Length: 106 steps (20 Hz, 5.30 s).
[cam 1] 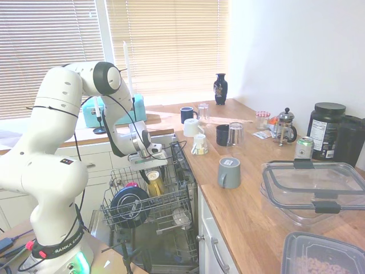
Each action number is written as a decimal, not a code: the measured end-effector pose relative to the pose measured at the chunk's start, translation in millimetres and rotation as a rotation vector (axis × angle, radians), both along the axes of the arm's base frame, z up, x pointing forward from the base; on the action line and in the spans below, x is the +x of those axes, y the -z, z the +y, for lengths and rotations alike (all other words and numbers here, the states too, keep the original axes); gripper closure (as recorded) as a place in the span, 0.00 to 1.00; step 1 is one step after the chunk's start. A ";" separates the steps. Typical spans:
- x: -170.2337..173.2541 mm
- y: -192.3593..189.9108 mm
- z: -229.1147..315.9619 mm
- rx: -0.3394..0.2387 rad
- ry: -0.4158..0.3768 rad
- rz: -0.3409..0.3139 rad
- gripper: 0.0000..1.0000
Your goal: Unload the yellow mug from the dishwasher
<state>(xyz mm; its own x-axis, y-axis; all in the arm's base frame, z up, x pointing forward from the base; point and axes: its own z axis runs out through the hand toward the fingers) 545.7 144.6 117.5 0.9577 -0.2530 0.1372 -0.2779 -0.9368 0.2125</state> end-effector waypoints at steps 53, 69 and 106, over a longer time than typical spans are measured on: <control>25.0 67.7 0.8 -0.027 -0.034 0.009 1.00; 24.4 -29.0 10.6 -0.030 0.003 -0.103 1.00; 48.2 -232.1 -154.5 0.014 0.367 -0.263 1.00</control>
<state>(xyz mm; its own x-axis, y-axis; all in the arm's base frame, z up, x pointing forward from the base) 593.9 -9.9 349.6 0.7369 -0.5731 0.3586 -0.6355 -0.7682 0.0782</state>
